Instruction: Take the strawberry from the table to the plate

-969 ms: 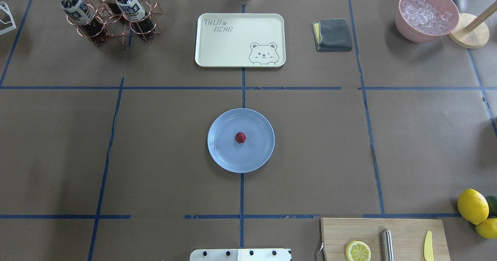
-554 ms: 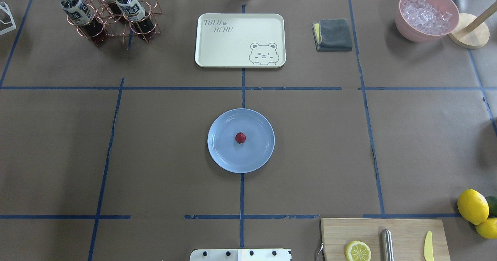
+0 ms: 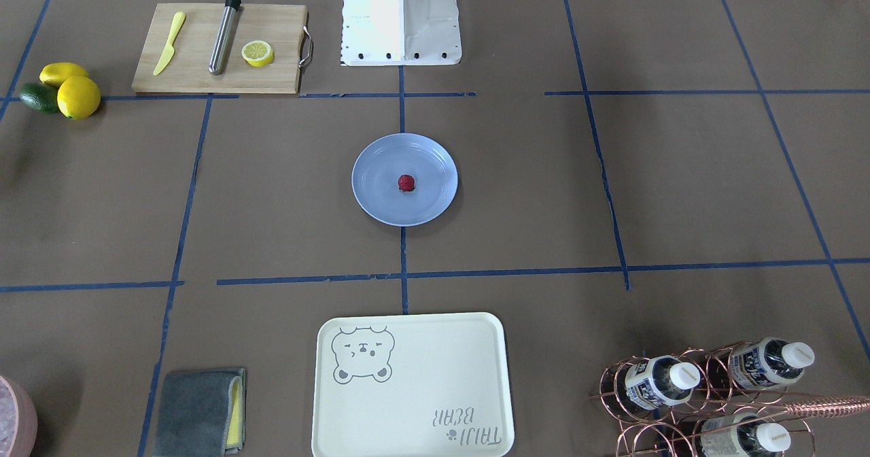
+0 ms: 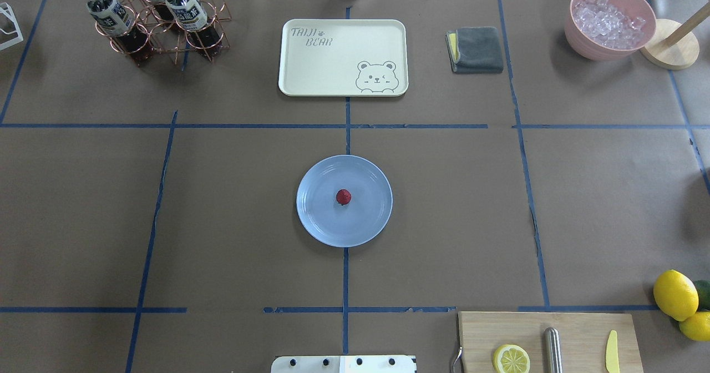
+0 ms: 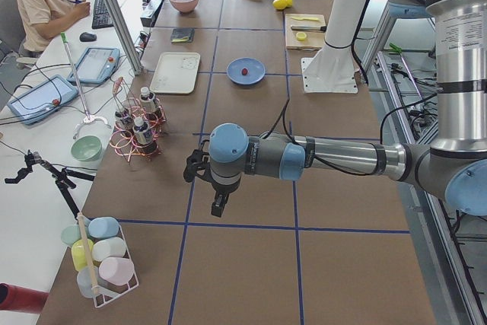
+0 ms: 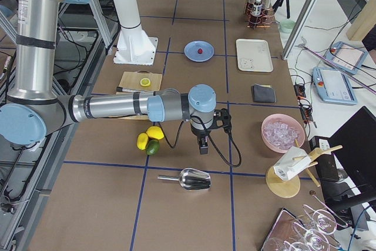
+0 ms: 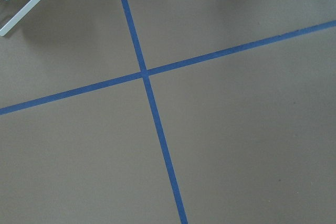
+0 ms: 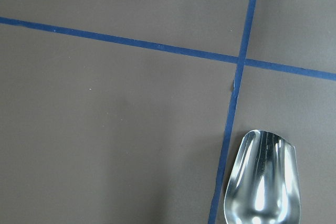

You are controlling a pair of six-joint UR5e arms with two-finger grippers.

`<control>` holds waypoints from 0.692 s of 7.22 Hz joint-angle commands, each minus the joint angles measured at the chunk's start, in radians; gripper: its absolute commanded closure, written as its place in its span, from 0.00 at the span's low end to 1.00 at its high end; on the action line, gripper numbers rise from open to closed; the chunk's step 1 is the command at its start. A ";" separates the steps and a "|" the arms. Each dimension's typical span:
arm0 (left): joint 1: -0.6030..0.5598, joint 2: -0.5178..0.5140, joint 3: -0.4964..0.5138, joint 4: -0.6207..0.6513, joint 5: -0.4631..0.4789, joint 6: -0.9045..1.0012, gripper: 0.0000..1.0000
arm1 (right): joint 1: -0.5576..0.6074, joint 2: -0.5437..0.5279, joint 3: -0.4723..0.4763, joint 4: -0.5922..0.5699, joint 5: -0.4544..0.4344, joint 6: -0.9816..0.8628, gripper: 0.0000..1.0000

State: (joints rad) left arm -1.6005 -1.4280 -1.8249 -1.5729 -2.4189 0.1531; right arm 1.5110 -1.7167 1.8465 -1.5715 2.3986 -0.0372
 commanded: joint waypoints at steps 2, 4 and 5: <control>-0.007 0.034 0.002 0.033 0.015 -0.023 0.00 | -0.002 0.005 0.000 -0.002 -0.001 0.007 0.00; -0.009 0.024 -0.035 0.031 0.122 -0.185 0.00 | -0.002 0.003 0.000 -0.002 0.001 0.010 0.00; -0.007 0.020 -0.054 0.031 0.180 -0.185 0.00 | -0.002 0.003 0.000 -0.001 0.001 0.010 0.00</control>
State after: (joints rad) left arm -1.6082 -1.4043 -1.8548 -1.5415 -2.3139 -0.0052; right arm 1.5095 -1.7128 1.8469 -1.5736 2.3986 -0.0282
